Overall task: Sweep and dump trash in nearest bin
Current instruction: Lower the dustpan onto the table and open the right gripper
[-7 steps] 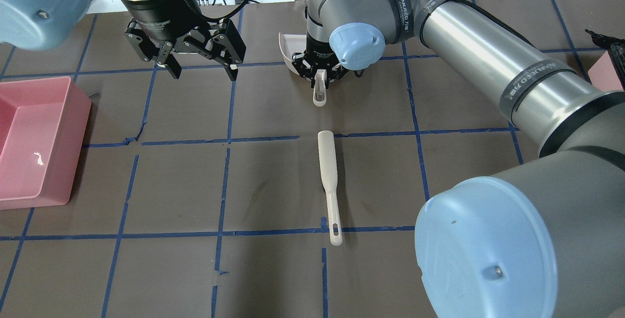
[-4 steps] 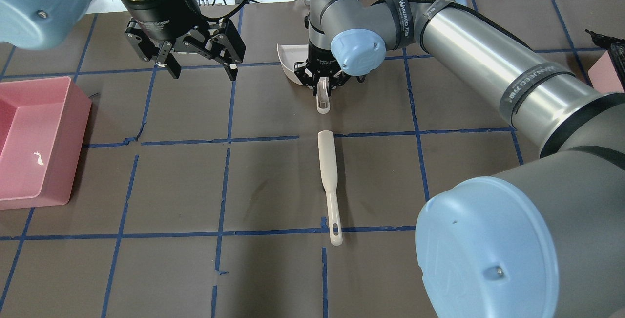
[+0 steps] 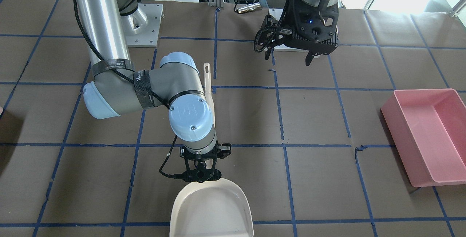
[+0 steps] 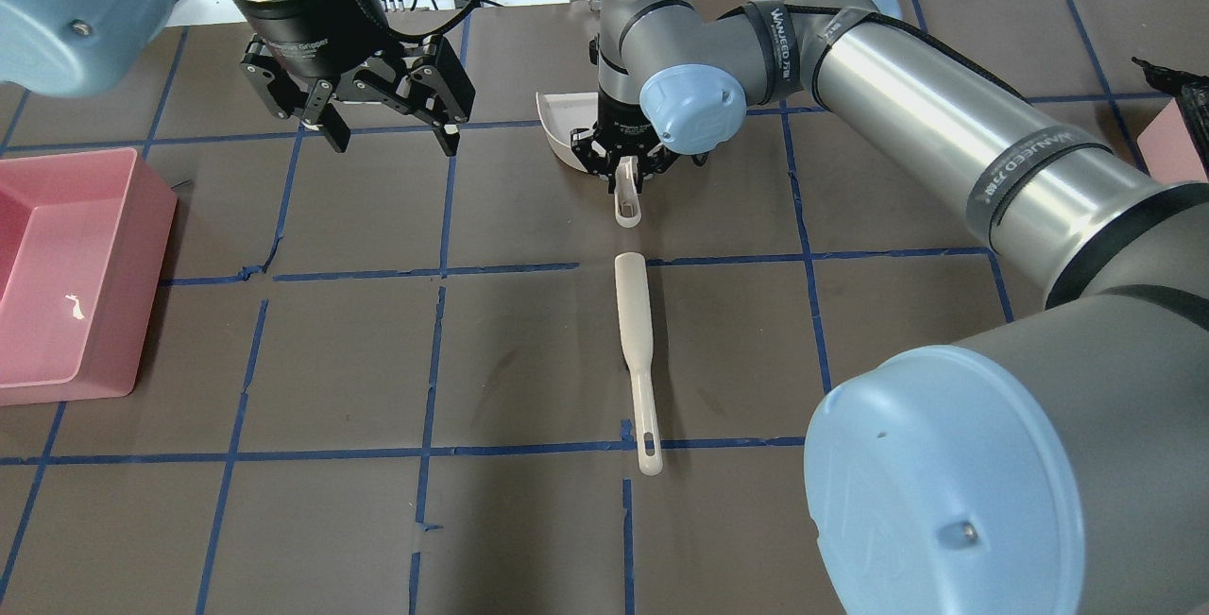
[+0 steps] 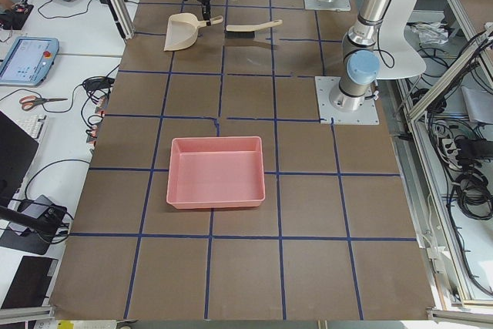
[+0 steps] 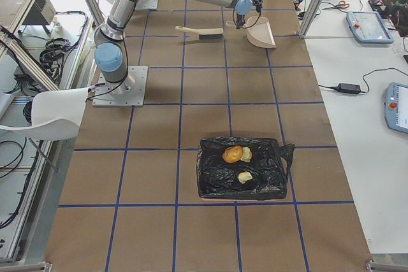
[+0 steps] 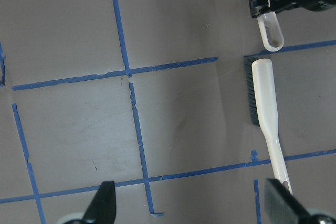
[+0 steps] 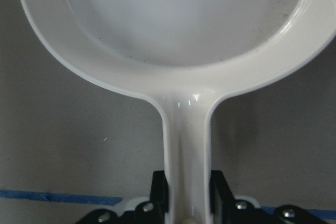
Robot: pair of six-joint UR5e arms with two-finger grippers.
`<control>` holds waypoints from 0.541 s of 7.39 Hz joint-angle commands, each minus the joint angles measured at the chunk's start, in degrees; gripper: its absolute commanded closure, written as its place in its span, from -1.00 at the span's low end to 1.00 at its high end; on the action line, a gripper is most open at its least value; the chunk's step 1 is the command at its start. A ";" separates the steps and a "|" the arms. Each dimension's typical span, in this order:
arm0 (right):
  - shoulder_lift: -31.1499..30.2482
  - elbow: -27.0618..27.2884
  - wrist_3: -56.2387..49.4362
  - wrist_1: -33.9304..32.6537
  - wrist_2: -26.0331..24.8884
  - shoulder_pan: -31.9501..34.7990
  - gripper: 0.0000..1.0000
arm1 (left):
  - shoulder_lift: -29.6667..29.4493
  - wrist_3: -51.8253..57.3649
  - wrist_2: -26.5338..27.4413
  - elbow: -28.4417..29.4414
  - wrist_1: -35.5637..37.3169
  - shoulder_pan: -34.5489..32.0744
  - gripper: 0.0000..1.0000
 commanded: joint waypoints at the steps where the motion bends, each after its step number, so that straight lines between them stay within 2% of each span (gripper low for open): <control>1: -0.01 -0.32 -0.46 -0.33 0.60 -0.36 -0.99 | 0.00 0.00 0.00 0.00 0.00 0.01 -1.00; 4: -1.93 -1.02 -3.52 0.28 0.60 -2.73 -1.00 | 0.09 0.00 0.00 0.00 0.00 0.01 -1.00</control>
